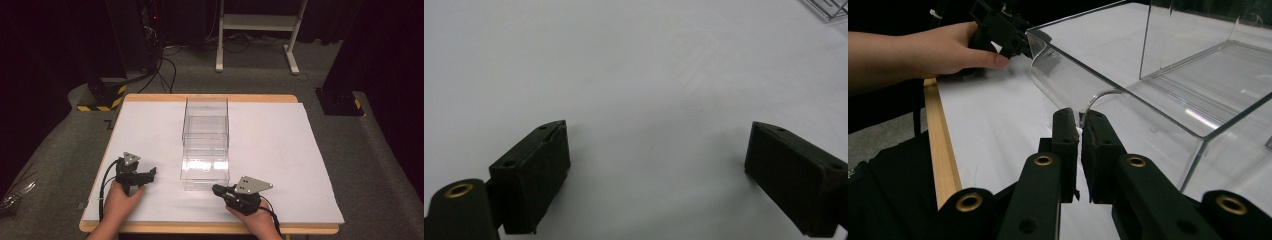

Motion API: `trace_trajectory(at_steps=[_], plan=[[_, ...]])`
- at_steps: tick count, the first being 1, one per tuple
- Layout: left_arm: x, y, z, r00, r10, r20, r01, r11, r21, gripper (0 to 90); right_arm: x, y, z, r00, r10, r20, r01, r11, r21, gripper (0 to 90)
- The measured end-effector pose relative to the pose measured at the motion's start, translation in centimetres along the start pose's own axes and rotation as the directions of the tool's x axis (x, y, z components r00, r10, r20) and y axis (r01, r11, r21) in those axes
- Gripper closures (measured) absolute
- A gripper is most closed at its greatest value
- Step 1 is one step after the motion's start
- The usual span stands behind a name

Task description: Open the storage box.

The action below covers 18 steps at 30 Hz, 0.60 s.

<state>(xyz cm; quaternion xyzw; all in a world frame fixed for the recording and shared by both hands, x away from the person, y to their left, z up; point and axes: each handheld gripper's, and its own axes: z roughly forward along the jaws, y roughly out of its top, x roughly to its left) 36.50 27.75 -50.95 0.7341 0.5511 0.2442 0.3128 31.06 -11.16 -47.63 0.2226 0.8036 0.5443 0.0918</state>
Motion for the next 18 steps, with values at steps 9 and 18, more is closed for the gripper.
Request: trace_trajectory(at_steps=[9,18], plan=[[0.0,0.0,0.0,1.0,0.0,0.0,0.0,1.0,0.0,11.3,0.0,0.4,-0.8,0.9997,-0.009,0.021,0.01,1.0,-0.026,79.1],[0.0,0.0,0.0,1.0,0.0,0.001,0.0,1.0,0.001,11.3,-0.4,1.0,-1.9,0.9985,0.0,0.055,0.005,0.996,-0.086,77.3]])
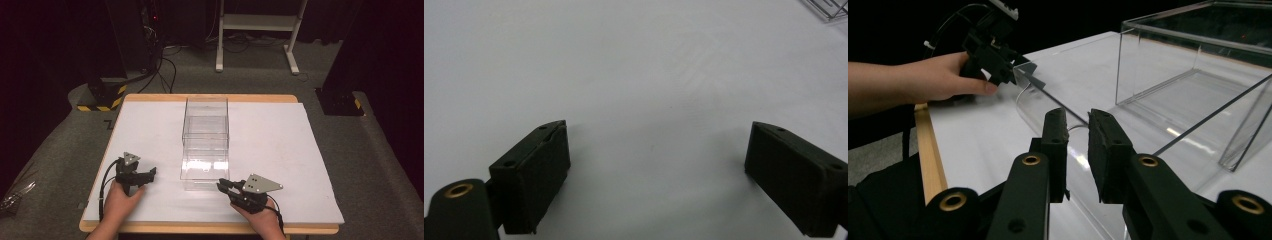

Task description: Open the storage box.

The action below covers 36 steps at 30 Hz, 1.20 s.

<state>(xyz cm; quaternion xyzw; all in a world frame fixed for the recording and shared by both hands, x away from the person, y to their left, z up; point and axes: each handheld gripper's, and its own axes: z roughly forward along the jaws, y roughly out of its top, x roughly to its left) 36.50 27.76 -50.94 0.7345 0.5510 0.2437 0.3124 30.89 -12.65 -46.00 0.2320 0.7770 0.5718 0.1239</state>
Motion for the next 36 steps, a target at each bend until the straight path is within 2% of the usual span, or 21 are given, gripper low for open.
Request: trace_trajectory(at_steps=[4,5,13,18,20,24,28,32,36], plan=[[0.0,0.0,0.0,1.0,0.0,-0.001,0.0,1.0,-0.001,11.3,-0.4,0.2,-0.5,0.9999,0.006,0.014,-0.006,1.0,-0.024,74.8],[0.0,0.0,0.0,1.0,0.0,-0.001,0.0,1.0,-0.001,11.3,-0.5,0.3,-0.7,0.9994,0.004,0.033,-0.003,0.999,-0.033,73.6],[0.0,0.0,0.0,1.0,0.0,0.0,0.0,1.0,0.0,11.3,-2.0,0.5,-2.2,0.995,0.039,0.092,-0.032,0.997,-0.073,73.0],[0.0,0.0,0.0,1.0,0.0,0.0,0.0,1.0,0.0,11.3,-3.0,0.3,-3.1,0.9873,0.056,0.149,-0.044,0.996,-0.079,71.3],[0.0,0.0,0.0,1.0,0.0,0.0,0.0,1.0,0.0,11.3,-3.6,0.1,-3.5,0.9807,0.074,0.181,-0.06,0.995,-0.083,70.6],[0.0,0.0,0.0,1.0,0.0,0.0,0.0,1.0,0.0,11.3,-4.9,-0.4,-4.5,0.9636,0.084,0.254,-0.066,0.995,-0.077,69.2],[0.0,0.0,0.0,1.0,0.0,0.0,0.0,1.0,0.0,11.3,-6.2,-0.9,-5.5,0.9393,0.102,0.328,-0.083,0.994,-0.072,68.5],[0.0,0.0,0.0,1.0,0.002,0.0,-0.002,1.0,0.001,11.3,-7.5,-1.7,-6.6,0.903,0.099,0.418,-0.089,0.995,-0.045,67.4],[0.0,0.0,0.0,1.0,0.001,0.0,-0.001,1.0,0.001,11.3,-8.5,-2.5,-7.2,0.8688,0.089,0.487,-0.099,0.995,-0.005,65.4]])
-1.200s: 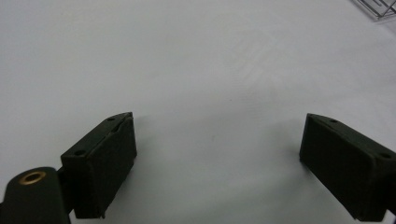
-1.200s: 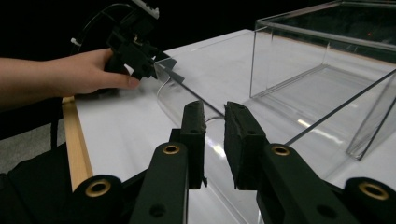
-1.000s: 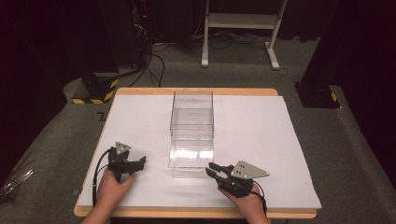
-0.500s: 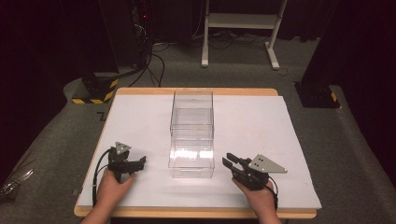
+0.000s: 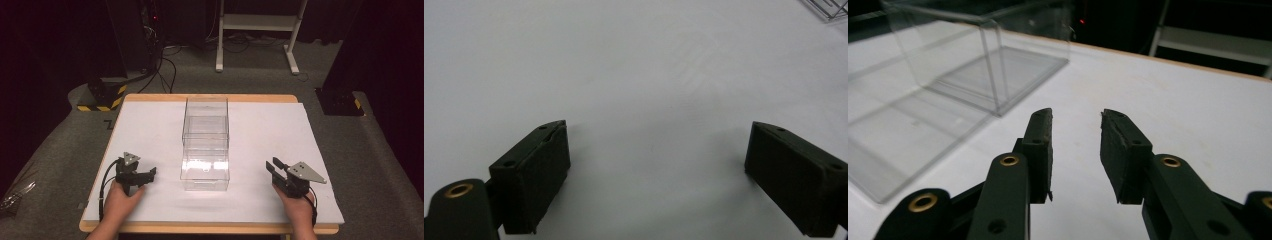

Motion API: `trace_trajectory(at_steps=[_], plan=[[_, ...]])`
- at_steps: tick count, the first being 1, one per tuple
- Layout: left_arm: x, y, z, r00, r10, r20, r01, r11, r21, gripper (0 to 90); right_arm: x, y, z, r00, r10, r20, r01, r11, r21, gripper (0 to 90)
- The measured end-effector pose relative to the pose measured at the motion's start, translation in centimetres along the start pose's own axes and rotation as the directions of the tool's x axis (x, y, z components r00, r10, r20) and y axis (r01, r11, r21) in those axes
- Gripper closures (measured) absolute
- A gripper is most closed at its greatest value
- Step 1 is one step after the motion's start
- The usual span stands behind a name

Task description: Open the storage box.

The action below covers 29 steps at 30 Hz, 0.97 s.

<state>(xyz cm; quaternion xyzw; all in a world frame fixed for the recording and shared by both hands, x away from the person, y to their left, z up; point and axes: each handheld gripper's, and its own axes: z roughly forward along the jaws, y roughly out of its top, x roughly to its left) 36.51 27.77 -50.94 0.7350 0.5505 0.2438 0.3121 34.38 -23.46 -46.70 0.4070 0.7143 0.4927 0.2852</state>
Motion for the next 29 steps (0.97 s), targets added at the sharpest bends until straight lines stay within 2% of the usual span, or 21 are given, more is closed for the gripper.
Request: trace_trajectory(at_steps=[3,5,9,10,13,15,18,22,29], plan=[[0.0,0.0,0.0,1.0,0.0,0.0,0.0,1.0,0.0,11.3,-0.6,-0.6,0.4,0.999,0.014,0.043,-0.016,0.999,0.047,62.4],[0.0,0.0,0.0,1.0,0.0,0.0,0.0,1.0,0.0,11.3,-0.8,-1.0,0.8,0.9984,0.016,0.055,-0.021,0.997,0.078,59.8],[0.0,0.0,0.0,1.0,0.0,0.0,0.0,1.0,0.0,11.3,-1.1,-1.8,1.9,0.9968,0.016,0.079,-0.029,0.986,0.161,53.5],[0.0,0.0,0.0,1.0,0.001,0.0,-0.001,1.0,-0.001,11.3,-1.1,-2.0,2.2,0.9964,0.02,0.083,-0.035,0.983,0.18,51.9],[0.0,0.0,0.0,1.0,-0.002,0.0,0.002,1.0,-0.002,11.3,-1.3,-2.3,3.2,0.9954,0.043,0.086,-0.065,0.961,0.269,45.0],[0.0,0.0,0.0,1.0,-0.002,-0.001,0.002,1.0,-0.002,11.3,-1.3,-2.3,3.5,0.9957,0.034,0.086,-0.059,0.953,0.297,42.5],[0.0,0.0,0.0,1.0,-0.001,-0.002,0.001,1.0,-0.004,11.3,-1.1,-2.2,3.9,0.9965,0.016,0.082,-0.042,0.943,0.33,41.5],[0.0,0.0,0.0,1.0,-0.001,-0.002,0.001,1.0,-0.004,11.3,-0.7,-2.2,4.3,0.996,-0.038,0.08,0.006,0.93,0.367,41.1],[0.0,0.0,0.0,1.0,-0.001,-0.001,0.001,1.0,-0.003,11.3,-0.6,-2.2,4.3,0.9961,-0.039,0.08,0.007,0.931,0.366,41.1]])
